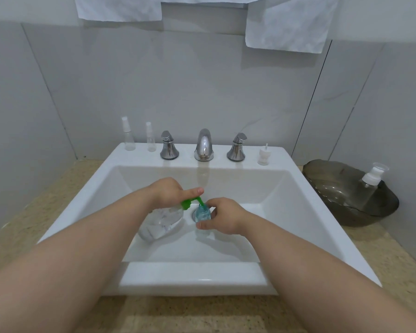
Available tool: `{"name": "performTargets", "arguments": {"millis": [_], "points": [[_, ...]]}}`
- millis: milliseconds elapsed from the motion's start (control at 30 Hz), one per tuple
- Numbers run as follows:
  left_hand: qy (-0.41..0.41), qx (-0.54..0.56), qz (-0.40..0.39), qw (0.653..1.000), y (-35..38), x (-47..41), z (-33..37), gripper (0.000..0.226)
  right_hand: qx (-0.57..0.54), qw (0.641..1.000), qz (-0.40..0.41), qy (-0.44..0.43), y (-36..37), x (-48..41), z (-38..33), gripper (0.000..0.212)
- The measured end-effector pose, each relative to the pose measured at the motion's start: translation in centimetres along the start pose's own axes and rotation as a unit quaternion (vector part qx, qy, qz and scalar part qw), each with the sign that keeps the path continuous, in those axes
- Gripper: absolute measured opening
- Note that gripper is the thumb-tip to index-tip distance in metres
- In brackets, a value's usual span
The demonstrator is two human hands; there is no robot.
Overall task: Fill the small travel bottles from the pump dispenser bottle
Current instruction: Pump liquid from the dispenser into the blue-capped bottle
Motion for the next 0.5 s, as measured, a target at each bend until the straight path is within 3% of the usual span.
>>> {"name": "performTargets", "arguments": {"millis": [200,500], "points": [[0.029,0.054,-0.008,0.998,0.9,0.5,-0.3,0.079,0.005,1.0,0.004,0.001,-0.1,0.1,-0.1,0.052],[0.016,0.024,0.008,1.0,1.5,0.7,-0.4,0.076,0.02,1.0,-0.003,0.011,-0.1,0.6,0.1,0.059]]}}
Point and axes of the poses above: each hand's wrist, its own x-axis away from the middle knuckle, its own y-axis out of the palm, z = x × y, the point moved 7 cm from there along -x, towards the middle knuckle, and after that the axes turned 9 degrees about x, right-handed, at the moved point
